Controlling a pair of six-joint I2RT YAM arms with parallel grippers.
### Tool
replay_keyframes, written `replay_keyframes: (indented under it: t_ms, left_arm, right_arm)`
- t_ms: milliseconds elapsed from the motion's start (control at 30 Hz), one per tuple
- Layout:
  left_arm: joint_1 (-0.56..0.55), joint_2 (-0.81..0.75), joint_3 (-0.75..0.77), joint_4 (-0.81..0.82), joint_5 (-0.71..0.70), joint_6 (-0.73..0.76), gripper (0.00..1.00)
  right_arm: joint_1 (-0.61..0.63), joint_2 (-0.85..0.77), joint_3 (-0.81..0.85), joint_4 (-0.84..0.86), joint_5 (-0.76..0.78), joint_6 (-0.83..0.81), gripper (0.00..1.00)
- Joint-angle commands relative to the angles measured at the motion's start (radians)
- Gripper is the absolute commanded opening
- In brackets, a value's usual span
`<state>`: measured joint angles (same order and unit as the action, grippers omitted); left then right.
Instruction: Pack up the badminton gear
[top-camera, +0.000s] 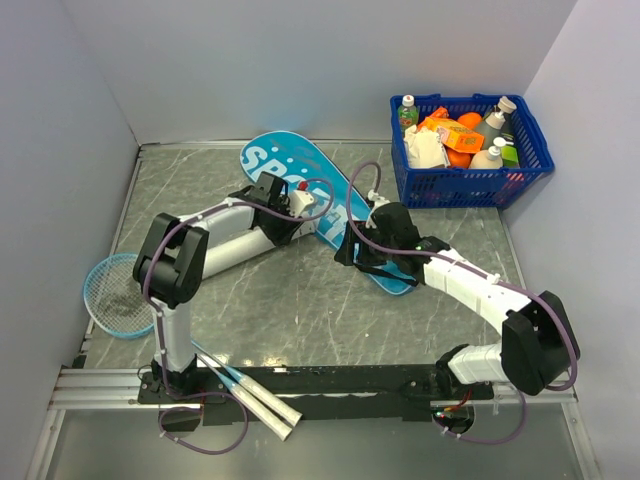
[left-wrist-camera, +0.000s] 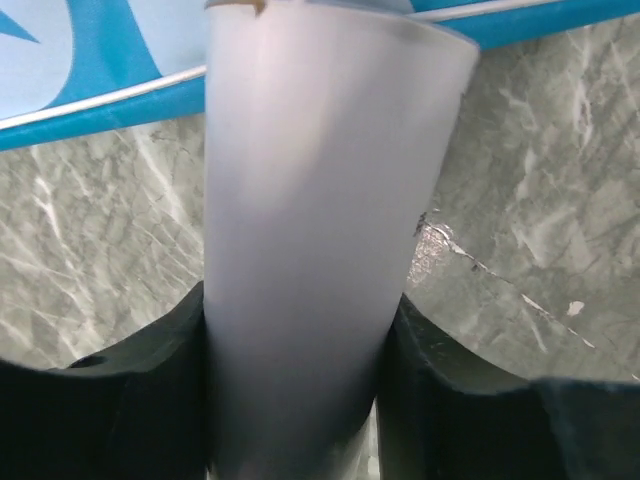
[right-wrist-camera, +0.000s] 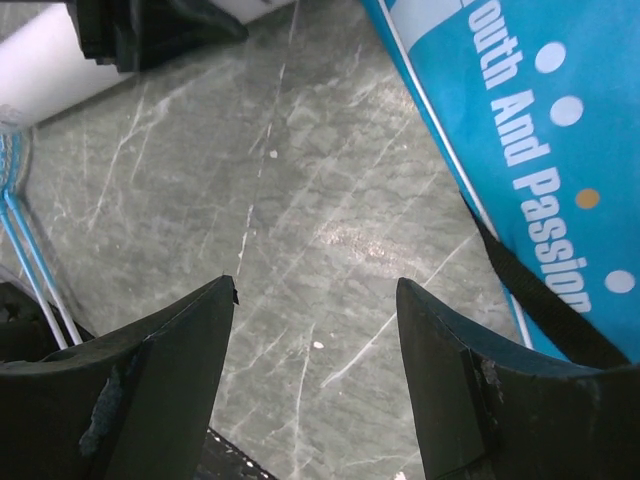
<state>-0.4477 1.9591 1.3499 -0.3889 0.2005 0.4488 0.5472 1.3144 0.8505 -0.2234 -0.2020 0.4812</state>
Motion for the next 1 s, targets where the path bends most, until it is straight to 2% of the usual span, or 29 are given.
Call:
replay_keyframes:
  t_ms: [0, 267, 433, 700, 833, 967]
  left_arm:
    - [-0.034, -0.091, -0.015, 0.047, -0.055, -0.021, 0.01]
    - [-0.154, -0.236, -0.043, 0.055, -0.186, -0.015, 0.01]
    - [-0.27, -0.357, -0.054, 0.044, -0.197, -0.025, 0.01]
    - [-0.456, -0.542, -0.198, 0.145, -0.191, -0.176, 0.01]
    - [-0.523, -0.594, -0.271, 0.177, -0.175, -0.254, 0.01]
    - [-0.571, -0.67, -0.345, 0.217, -0.176, -0.344, 0.01]
  right_arm:
    - [0.008, -0.043, -0.014, 0.027, -0.01, 0.005, 0.73]
    - [0.008, -0.165, -0.028, -0.04, 0.018, 0.002, 0.73]
    - [0.008, -0.302, -0.005, -0.138, 0.038, -0.03, 0.73]
    - [0.01, -0.564, 0.094, -0.434, -0.023, -0.131, 0.72]
    - [0.008, -0.61, 0.209, -0.551, -0.123, -0.179, 0.7]
    - [0.008, -0.65, 0.259, -0.613, -0.151, -0.187, 0.69]
